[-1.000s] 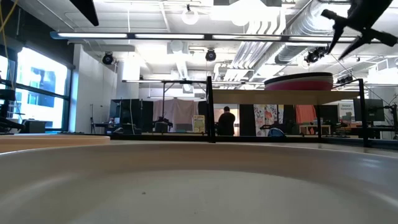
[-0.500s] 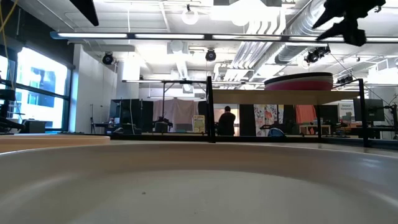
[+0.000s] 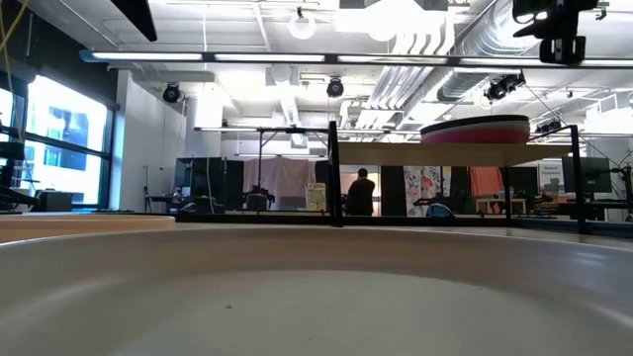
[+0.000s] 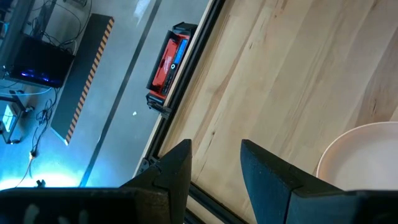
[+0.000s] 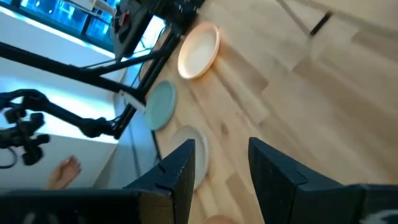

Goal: Place and stack plates onto a shelf
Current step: Put the brown plate onto the shelf

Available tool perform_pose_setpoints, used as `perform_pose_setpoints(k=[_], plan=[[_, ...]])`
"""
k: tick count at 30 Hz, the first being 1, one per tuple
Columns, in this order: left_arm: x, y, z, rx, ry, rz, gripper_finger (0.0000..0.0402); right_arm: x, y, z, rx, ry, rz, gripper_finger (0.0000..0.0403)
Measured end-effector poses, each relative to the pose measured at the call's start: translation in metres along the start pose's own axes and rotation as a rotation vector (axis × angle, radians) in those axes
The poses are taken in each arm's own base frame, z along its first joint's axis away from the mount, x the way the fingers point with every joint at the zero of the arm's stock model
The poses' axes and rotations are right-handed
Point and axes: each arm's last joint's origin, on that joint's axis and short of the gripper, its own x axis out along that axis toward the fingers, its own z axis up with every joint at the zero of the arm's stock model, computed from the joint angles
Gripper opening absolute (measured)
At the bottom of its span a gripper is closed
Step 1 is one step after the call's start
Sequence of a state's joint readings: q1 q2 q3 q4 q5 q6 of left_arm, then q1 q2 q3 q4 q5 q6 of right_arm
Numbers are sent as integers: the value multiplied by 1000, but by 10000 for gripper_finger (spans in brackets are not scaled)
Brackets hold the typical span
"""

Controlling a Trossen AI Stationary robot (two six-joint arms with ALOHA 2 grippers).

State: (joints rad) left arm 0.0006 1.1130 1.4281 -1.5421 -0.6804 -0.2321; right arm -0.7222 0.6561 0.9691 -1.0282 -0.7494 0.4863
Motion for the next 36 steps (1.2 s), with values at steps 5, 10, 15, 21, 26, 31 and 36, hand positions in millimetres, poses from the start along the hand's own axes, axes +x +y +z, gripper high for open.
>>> perform_pose_setpoints(k=[5,10,15,21,26,31,36], plan=[[0,0,0,0,0,0,127,8,5,-3,60,76,11,130],[0,0,0,0,0,0,127,20,9,-4,135,156,-4,130],[0,0,0,3,0,0,127,36,15,-7,142,251,-36,130],[0,0,1,123,-8,-1,127,59,24,-16,89,377,-80,130],[0,-2,9,8,-77,-14,127,76,32,-27,-2,488,-93,130],[-2,-3,20,-94,-176,-35,127,95,36,-38,-79,523,-191,130],[-4,-4,30,-160,-256,-50,127,114,39,-49,-124,600,-245,130]])
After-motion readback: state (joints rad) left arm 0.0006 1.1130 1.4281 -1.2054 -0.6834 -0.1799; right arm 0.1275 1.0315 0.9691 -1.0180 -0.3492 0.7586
